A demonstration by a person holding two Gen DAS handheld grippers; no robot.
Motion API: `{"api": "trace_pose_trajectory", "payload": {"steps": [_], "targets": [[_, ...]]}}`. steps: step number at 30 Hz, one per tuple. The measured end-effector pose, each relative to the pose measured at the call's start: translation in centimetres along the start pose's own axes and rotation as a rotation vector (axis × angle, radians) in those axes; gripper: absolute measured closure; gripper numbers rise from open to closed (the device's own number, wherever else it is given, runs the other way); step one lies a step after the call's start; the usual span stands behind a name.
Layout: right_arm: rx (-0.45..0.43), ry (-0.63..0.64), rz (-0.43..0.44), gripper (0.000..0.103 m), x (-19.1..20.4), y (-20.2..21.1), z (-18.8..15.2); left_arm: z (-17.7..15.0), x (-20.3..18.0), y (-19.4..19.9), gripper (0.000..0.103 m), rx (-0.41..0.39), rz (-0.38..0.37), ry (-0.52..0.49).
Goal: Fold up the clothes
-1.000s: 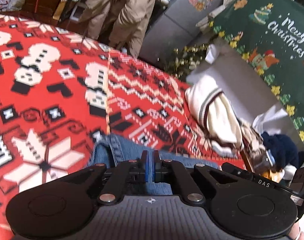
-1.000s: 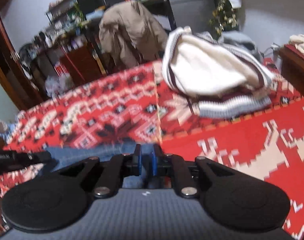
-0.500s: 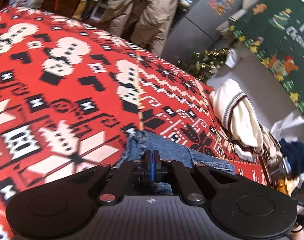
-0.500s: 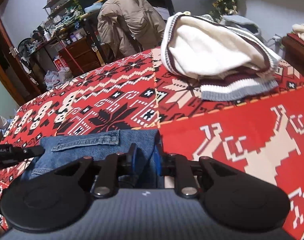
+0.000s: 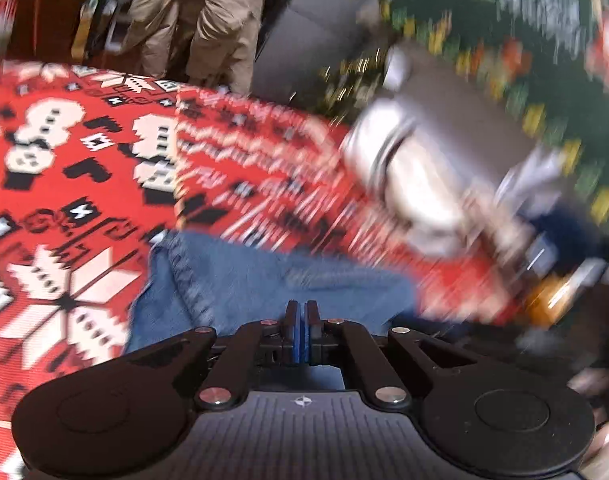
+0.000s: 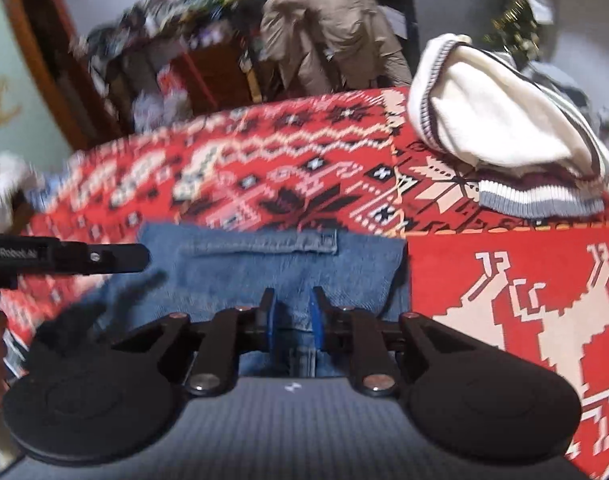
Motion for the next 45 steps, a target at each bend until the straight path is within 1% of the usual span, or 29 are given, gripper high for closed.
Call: {"api": "trace_pose_trajectory", "payload": {"steps": [1, 2, 5, 6, 7, 9, 11, 12, 14, 16, 18, 19, 20, 21, 23, 24, 25, 29, 32, 34, 37, 39, 42, 44, 45], "targets": [[0.006, 0.028, -0.009, 0.084, 0.2, 0.1, -0.4, -0.3, 0.1, -0.2, 0.1, 0.006, 0.025, -0.027], [0.012, 0.054, -0.016, 0.084, 0.4, 0.2, -0.8, -0.4, 0.4, -0.2, 0.1, 0.013, 0.035, -0.021], [0.027, 0.117, -0.042, 0.084, 0.6, 1.2, -1.5, 0.0, 2.1, 0.8, 0.1, 0.01, 0.039, 0.066], [0.03, 0.117, -0.045, 0.083, 0.5, 1.6, -1.7, 0.0, 2.4, 1.4, 0.103, 0.003, 0.028, 0.091], [0.032, 0.094, -0.041, 0.082, 0.4, 2.0, -1.8, 0.2, 2.4, 2.2, 0.103, -0.016, 0.011, 0.102], [0.021, 0.053, -0.026, 0.082, 0.3, 2.7, -1.4, 0.3, 1.0, 2.7, 0.103, -0.032, -0.052, 0.082], [-0.025, 0.033, 0.009, 0.08, 0.9, 3.4, -0.7, 0.3, -0.6, 3.1, 0.102, -0.042, -0.119, 0.055], [-0.042, 0.027, 0.034, 0.08, 1.4, 3.6, -0.3, -0.1, -1.2, 2.7, 0.102, -0.023, -0.124, 0.031], [-0.053, 0.038, 0.082, 0.081, 2.9, 3.2, 0.1, -1.4, -2.1, 1.1, 0.103, 0.04, -0.093, -0.025], [-0.027, 0.083, 0.078, 0.081, 4.1, 2.0, -0.3, -2.6, -1.8, -0.3, 0.101, 0.09, -0.06, -0.048], [0.0, 0.122, 0.065, 0.08, 4.5, 0.8, -1.1, -2.6, -1.2, -0.4, 0.101, 0.102, -0.07, -0.027], [-0.004, 0.137, 0.06, 0.083, 4.5, 0.7, -1.3, -2.6, -1.0, -0.3, 0.1, 0.109, -0.077, -0.013], [-0.009, 0.152, 0.055, 0.085, 4.4, 0.6, -1.5, -2.8, -0.8, -0.1, 0.1, 0.114, -0.077, -0.016], [-0.008, 0.157, 0.049, 0.085, 4.2, 0.7, -1.6, -3.0, -0.8, 0.1, 0.1, 0.115, -0.07, -0.035], [0.006, 0.145, 0.035, 0.085, 3.3, 1.4, -1.9, -3.1, -0.7, 0.4, 0.1, 0.119, -0.044, -0.063], [0.013, 0.145, 0.029, 0.087, 2.8, 1.8, -2.0, -3.1, -0.6, 0.6, 0.1, 0.123, -0.041, -0.06], [0.021, 0.136, 0.03, 0.094, 2.2, 2.1, -2.2, -3.2, -0.4, 0.6, 0.1, 0.128, -0.045, -0.046], [0.042, 0.037, 0.053, 0.095, 0.6, 3.5, -2.4, -3.3, 0.1, 0.9, 0.1, 0.147, -0.056, -0.002], [0.044, -0.018, 0.055, 0.095, -0.4, 4.7, -2.5, -3.1, 0.3, 2.2, 0.101, 0.128, -0.059, 0.023], [0.009, -0.046, 0.042, 0.091, -1.0, 6.1, -2.0, -2.4, 0.5, 3.0, 0.101, 0.088, -0.079, 0.052], [-0.066, -0.068, 0.018, 0.091, -1.7, 6.9, -0.6, -0.9, 1.3, 3.1, 0.101, 0.023, -0.095, 0.128], [-0.094, -0.067, -0.006, 0.091, -1.9, 6.3, 0.4, 0.0, 2.0, 2.4, 0.101, -0.009, -0.081, 0.169], [-0.105, -0.042, -0.052, 0.091, -1.7, 4.1, 1.4, 1.0, 3.0, 1.1, 0.101, -0.038, -0.051, 0.203], [-0.114, -0.017, -0.098, 0.091, -1.9, 2.3, 1.7, 1.2, 3.6, 0.4, 0.101, -0.042, -0.042, 0.215], [-0.111, -0.014, -0.105, 0.091, -2.2, 1.5, 1.6, 1.1, 3.9, 0.2, 0.101, -0.035, -0.036, 0.216]]}}
Point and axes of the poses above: each gripper's, at about its wrist camera, not at the fingertips, and y roughly against the way its jaws point, x to its left, z to its top, the point moved 8 cm from there along -y, roughly the way its jaws point, and after that the axes turned 3 degrees about y, right-handed, at the moved point
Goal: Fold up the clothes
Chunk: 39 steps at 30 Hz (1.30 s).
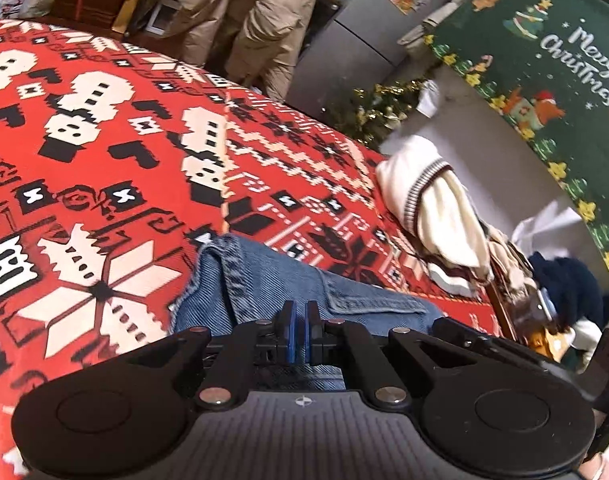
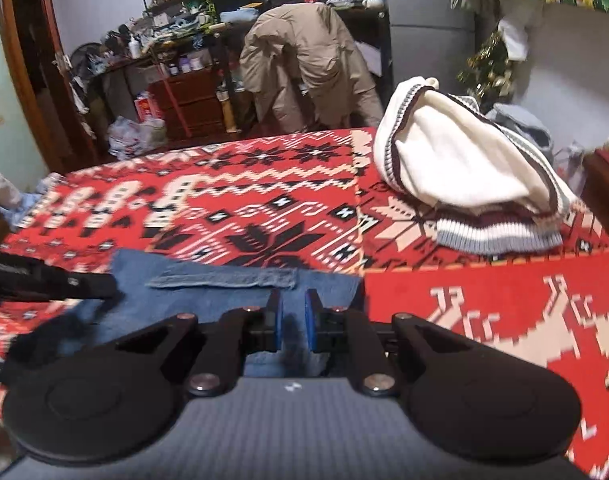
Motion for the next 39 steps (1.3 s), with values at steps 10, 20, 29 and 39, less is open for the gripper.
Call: {"api": "trace_pose_trajectory", "payload": {"steps": [10, 20, 29, 39], "targets": [[0.08, -0.082, -0.037, 0.09, -3.0, -1.0, -1.7, -0.5, 0.9, -0.1, 0.101, 0.04, 0.038, -0.018], [0.102, -0.374, 0.06, 0.075, -7.2, 4.1, -2.8, 0.9, 3.9, 4.6, 0.087, 0.016, 0.135, 0.019], [0.244, -0.335, 0.097, 0.069, -4.9, 1.4, -4.6, -0.2, 6.2, 5.6, 0.07, 0.152, 0.155, 0.05], [0.226, -0.164, 0.035, 0.07, -2.7, 0.6, -4.0, -1.6, 3.8, 3.9, 0.071, 0.197, 0.165, -0.154]]}}
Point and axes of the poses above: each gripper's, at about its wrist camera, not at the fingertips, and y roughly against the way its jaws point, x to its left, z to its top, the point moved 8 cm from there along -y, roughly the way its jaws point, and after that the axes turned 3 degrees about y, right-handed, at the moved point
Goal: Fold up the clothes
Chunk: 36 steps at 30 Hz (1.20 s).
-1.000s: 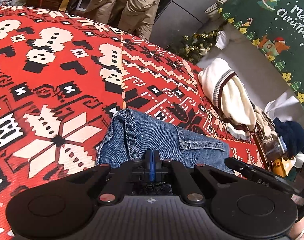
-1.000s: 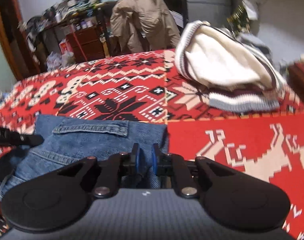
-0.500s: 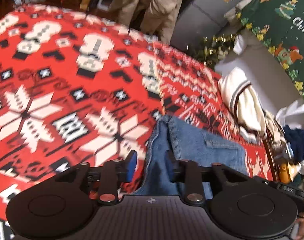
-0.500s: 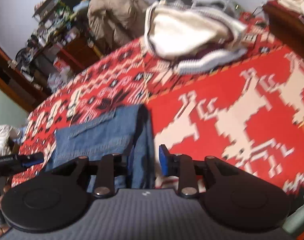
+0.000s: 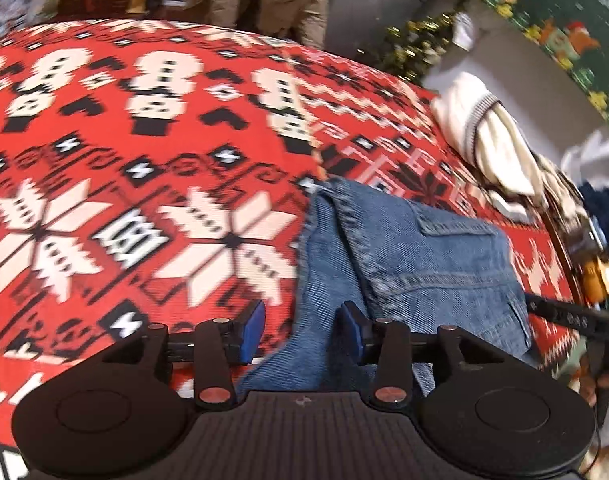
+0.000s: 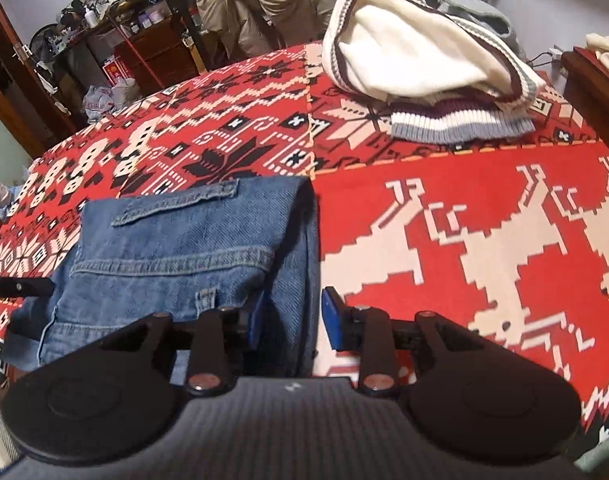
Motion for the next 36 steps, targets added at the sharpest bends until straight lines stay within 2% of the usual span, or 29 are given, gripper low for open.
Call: {"api": "trace_pose_trajectory", "payload": {"steps": [1, 2, 4, 6, 11, 16, 18, 22, 26, 31, 33, 36], "targets": [[-0.001, -0.002, 0.005, 0.076, 0.1, -0.1, 0.0, -0.1, -0.2, -0.1, 0.085, 0.003, 0.007, -0.014], [0.001, -0.004, 0.012, 0.083, 0.2, -0.1, 0.0, -0.2, -0.4, -0.2, 0.093, 0.001, 0.016, -0.026], [0.001, -0.028, 0.025, 0.088, 0.2, -0.1, 0.1, -0.3, -0.8, -0.4, 0.095, -0.003, 0.036, -0.051], [-0.013, -0.037, 0.03, 0.099, 0.2, 0.2, 0.3, -0.3, -1.0, -0.1, 0.096, -0.019, 0.053, -0.048], [-0.076, -0.027, 0.048, 0.101, 1.2, 2.0, 1.6, 0.4, -2.4, 3.6, 0.096, -0.115, 0.038, -0.013], [-0.147, 0.08, 0.111, 0.101, 6.2, 4.1, 5.5, 1.4, -2.4, 9.5, 0.097, -0.269, 0.117, 0.013], [-0.151, 0.143, 0.152, 0.101, 9.5, 3.7, 8.0, 1.8, -1.3, 12.6, 0.097, -0.358, 0.144, 0.078], [-0.151, 0.261, 0.255, 0.101, 16.4, 2.4, 13.3, 1.6, 2.5, 17.7, 0.097, -0.515, 0.207, 0.287], [-0.113, 0.442, 0.385, 0.101, 26.2, -0.6, 18.5, 0.5, 7.1, 20.6, 0.097, -0.634, 0.275, 0.52], [-0.025, 0.685, 0.493, 0.101, 38.6, -5.2, 21.1, -1.5, 12.2, 21.5, 0.097, -0.736, 0.357, 0.812], [0.014, 0.783, 0.53, 0.101, 42.8, -7.4, 20.9, -2.7, 13.5, 21.1, 0.097, -0.749, 0.376, 0.919], [0.073, 0.88, 0.568, 0.102, 47.5, -10.9, 20.0, -4.2, 15.1, 19.7, 0.097, -0.76, 0.403, 1.028]]}}
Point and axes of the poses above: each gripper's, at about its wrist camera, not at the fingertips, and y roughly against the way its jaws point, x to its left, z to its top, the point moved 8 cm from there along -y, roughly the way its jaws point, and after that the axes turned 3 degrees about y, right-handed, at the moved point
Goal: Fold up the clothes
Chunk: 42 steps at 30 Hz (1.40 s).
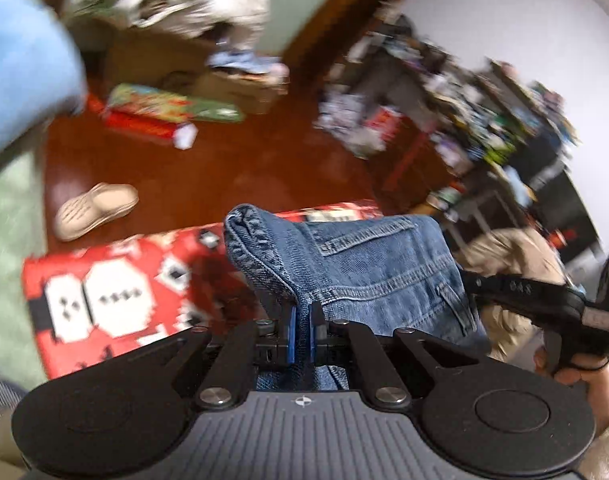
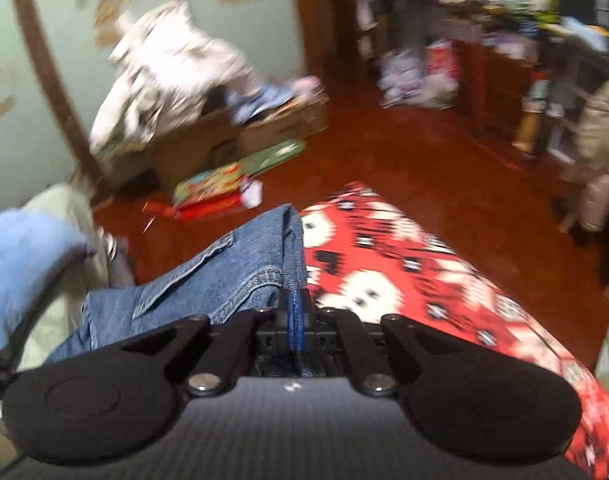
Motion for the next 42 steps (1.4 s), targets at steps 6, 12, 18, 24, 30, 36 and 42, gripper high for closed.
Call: {"api": "trace_pose_trajectory", "payload": {"steps": [6, 12, 18, 24, 30, 36, 42], "targets": [[0.073, 0.138, 0.079, 0.102, 2.6, -8.5, 0.7, -1.5, 3.0, -1.6, 0.097, -0.026, 0.091, 0.065], [0.118, 0.095, 0.063, 0.102, 1.0, -12.6, -1.6, -2.6, 4.9, -2.5, 0.097, 0.044, 0.172, 0.052], [0.103, 0.078, 0.048, 0.102, 0.6, -12.3, -2.0, -2.9, 5.5, -2.7, 0.097, 0.074, 0.191, 0.054], [0.029, 0.087, 0.03, 0.102, 1.4, -10.4, -1.0, -1.7, 3.9, -1.8, 0.097, 0.0, 0.133, -0.012], [-0.011, 0.05, -0.012, 0.102, -0.1, -9.4, -0.8, -1.1, 4.7, -3.3, 0.096, 0.025, 0.143, 0.014], [0.052, 0.065, -0.062, 0.102, -0.6, -13.0, -2.5, -2.1, 5.9, -4.4, 0.091, 0.115, 0.189, 0.027], [0.035, -0.035, -0.113, 0.089, -2.1, -11.8, -2.5, -2.0, 6.2, -3.5, 0.075, 0.163, 0.207, 0.034]]}}
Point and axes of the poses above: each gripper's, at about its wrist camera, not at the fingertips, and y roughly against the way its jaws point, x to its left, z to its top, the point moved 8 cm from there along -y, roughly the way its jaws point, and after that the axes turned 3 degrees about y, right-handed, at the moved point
